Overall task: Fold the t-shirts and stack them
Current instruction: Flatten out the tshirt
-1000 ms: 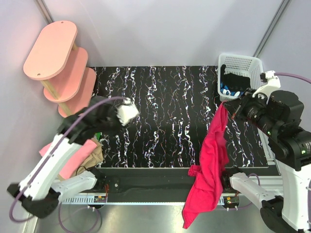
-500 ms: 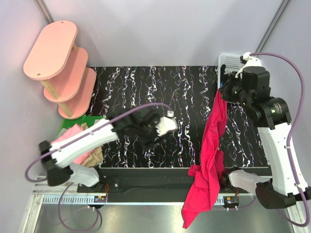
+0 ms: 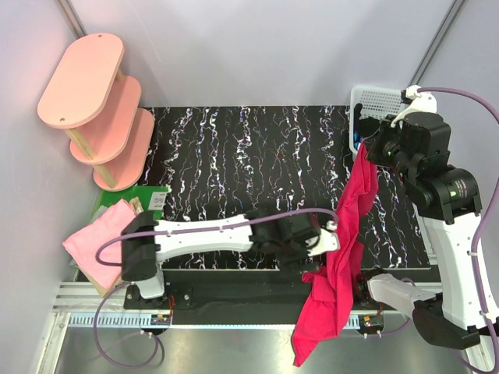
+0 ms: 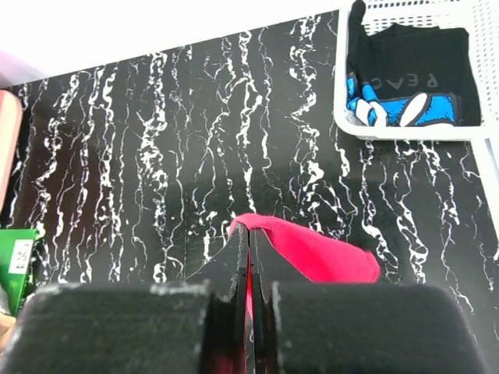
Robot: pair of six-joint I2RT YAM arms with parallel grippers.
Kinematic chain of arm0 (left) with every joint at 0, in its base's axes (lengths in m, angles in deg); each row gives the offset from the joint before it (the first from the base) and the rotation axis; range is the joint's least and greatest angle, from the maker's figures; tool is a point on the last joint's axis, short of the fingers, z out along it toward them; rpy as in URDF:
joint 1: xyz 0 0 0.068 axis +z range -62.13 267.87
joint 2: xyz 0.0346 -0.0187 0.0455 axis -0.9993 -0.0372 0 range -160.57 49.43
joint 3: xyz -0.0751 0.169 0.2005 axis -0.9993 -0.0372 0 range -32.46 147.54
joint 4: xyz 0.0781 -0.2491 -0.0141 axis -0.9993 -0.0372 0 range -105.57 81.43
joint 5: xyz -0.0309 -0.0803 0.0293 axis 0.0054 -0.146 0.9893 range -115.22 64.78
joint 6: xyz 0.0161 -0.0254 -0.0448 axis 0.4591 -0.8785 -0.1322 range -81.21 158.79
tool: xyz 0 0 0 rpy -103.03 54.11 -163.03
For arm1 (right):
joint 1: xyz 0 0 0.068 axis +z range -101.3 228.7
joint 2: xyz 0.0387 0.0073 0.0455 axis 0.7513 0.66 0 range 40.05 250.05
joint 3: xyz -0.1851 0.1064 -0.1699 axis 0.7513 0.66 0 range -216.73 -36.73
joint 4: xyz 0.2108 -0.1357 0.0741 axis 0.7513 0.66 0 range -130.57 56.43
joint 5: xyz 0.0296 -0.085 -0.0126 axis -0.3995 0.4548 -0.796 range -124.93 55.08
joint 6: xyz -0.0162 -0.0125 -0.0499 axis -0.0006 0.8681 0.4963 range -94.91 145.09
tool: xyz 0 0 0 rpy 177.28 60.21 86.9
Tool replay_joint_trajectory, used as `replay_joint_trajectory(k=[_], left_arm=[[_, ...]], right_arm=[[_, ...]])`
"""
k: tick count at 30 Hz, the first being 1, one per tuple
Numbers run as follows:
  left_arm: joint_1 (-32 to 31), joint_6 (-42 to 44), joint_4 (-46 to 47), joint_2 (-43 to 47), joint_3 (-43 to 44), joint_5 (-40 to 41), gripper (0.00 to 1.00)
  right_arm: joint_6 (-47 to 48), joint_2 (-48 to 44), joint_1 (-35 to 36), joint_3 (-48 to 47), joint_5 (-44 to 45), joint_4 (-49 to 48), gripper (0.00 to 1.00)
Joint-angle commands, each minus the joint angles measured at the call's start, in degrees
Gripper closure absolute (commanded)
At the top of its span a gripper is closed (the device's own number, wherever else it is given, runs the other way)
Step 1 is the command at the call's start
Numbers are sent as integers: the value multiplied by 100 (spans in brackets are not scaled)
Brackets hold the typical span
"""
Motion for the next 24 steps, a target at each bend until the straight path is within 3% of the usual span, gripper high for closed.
replay_joint_trajectory(k=[1, 6, 17, 24], left_arm=[[-179, -362, 483, -719, 562, -183, 8], [-320, -608, 500, -1430, 923, -553, 7], [-320, -687, 544, -2064, 1626, -1159, 10], [-312, -960, 544, -2346, 1829, -1791, 20]], right_arm=[[89, -17, -21, -46, 236, -151, 100], [10, -61, -12, -10, 96, -160, 100], [-34, -166, -21, 209, 25, -195, 100], [-60, -175, -29, 227, 34, -230, 100]])
